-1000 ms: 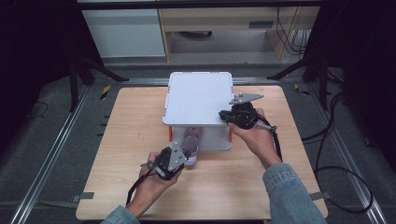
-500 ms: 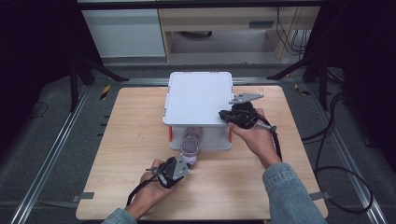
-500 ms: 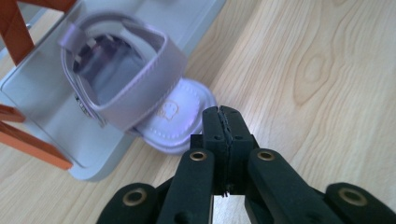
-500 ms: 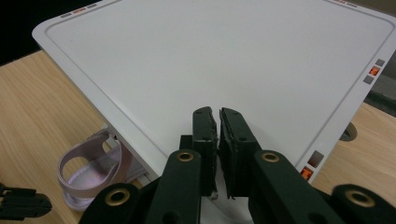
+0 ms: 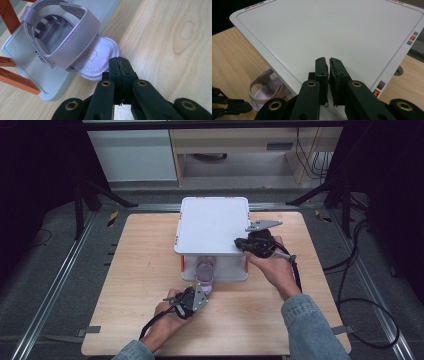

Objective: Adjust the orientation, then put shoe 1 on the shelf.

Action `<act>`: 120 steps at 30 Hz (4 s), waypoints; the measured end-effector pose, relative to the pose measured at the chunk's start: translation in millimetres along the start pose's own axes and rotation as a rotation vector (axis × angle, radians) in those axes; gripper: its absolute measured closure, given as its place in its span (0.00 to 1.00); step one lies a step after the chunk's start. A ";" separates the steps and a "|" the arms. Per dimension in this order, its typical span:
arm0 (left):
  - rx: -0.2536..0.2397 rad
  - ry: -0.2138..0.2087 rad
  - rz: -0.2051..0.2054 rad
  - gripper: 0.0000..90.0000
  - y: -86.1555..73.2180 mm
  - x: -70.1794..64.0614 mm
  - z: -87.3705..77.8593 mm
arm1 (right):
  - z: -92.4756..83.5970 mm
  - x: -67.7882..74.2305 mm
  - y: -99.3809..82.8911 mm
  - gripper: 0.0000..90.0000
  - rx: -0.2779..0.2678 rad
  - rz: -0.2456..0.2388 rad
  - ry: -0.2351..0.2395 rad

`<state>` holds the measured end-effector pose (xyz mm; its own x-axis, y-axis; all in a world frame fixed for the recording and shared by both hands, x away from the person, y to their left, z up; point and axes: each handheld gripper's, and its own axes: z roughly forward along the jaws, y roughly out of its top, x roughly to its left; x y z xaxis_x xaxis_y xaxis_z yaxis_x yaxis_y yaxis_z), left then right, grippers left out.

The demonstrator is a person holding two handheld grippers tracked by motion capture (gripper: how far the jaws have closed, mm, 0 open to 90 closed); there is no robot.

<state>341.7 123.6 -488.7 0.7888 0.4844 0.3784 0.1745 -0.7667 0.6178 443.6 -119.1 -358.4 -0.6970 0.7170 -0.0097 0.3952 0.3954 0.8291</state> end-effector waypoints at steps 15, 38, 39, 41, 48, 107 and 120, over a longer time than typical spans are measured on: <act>0.016 0.050 -0.081 0.99 6.5 21.9 22.6 | 0.9 0.4 0.8 0.96 0.005 -0.008 -0.003; 0.042 0.062 -0.124 0.99 16.7 40.1 41.7 | 1.0 -0.1 -0.1 0.96 -0.002 -0.003 0.001; 0.049 0.066 -0.113 0.99 16.6 41.2 42.6 | 1.0 -0.3 -0.1 0.96 -0.002 -0.003 0.002; 0.047 0.063 -0.131 0.99 15.4 42.6 44.2 | 1.0 -0.6 -0.2 0.96 -0.002 -0.002 0.004; 0.038 0.069 -0.138 0.99 16.0 43.3 43.5 | 1.0 -0.8 0.2 0.96 0.000 -0.003 0.004; 0.097 0.214 -0.560 0.19 -120.1 117.0 -50.6 | -51.0 -33.2 -157.6 0.63 0.132 0.297 -0.294; 0.094 0.213 -0.558 0.20 -119.6 116.9 -51.2 | -20.3 -47.3 -154.6 0.86 0.169 0.323 -0.324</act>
<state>382.8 293.5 -483.0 0.4299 0.8903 0.1503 0.5868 -0.4020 0.7029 403.3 -225.8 -474.7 -0.3112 0.9496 0.0368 0.6710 0.1921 0.7162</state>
